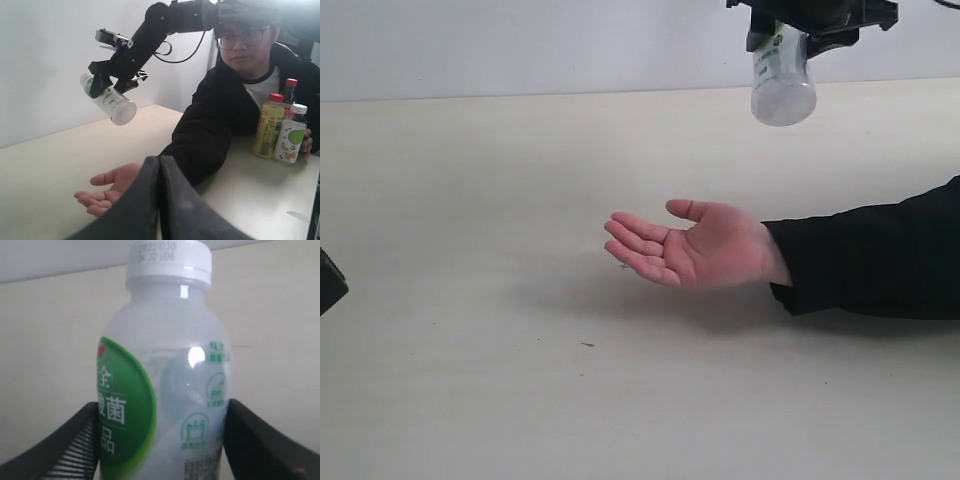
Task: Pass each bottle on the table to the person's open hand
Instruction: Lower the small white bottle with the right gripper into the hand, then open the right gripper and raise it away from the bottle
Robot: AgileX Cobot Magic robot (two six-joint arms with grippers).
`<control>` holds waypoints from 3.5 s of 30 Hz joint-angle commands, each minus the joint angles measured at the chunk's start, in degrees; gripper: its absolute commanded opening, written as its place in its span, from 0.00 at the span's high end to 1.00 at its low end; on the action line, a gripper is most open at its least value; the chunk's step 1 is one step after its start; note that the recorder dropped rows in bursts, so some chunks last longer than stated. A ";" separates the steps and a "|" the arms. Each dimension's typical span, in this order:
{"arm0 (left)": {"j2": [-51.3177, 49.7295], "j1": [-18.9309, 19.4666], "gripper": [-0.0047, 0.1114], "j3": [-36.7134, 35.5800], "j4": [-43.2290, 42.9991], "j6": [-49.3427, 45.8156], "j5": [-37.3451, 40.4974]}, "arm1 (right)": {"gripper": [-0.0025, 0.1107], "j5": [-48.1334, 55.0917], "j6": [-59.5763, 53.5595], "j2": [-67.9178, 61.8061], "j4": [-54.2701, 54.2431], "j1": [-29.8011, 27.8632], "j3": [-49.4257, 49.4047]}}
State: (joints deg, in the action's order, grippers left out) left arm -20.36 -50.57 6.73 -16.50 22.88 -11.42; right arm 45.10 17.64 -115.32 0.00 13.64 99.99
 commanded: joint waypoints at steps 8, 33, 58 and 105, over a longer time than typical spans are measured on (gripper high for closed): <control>0.32 0.05 0.95 -0.08 -0.25 -0.09 -0.31 | 0.98 22.06 -16.14 3.49 -13.47 4.73 0.44; 0.32 0.05 0.95 -0.08 -0.25 -0.09 -0.31 | 0.98 10.19 -5.45 3.27 -9.32 17.00 -12.28; 0.32 0.05 0.95 -0.08 -0.25 -0.09 -0.31 | 0.32 4.67 -7.73 3.37 -8.97 17.00 -16.23; 0.32 0.05 0.95 -0.08 -0.25 -0.09 -0.31 | 0.98 -54.23 -29.60 81.52 -21.87 17.00 -82.96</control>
State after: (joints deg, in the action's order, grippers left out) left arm -20.36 -50.57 6.70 -16.62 22.88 -11.51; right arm -7.24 -11.37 -36.17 -21.74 30.55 19.60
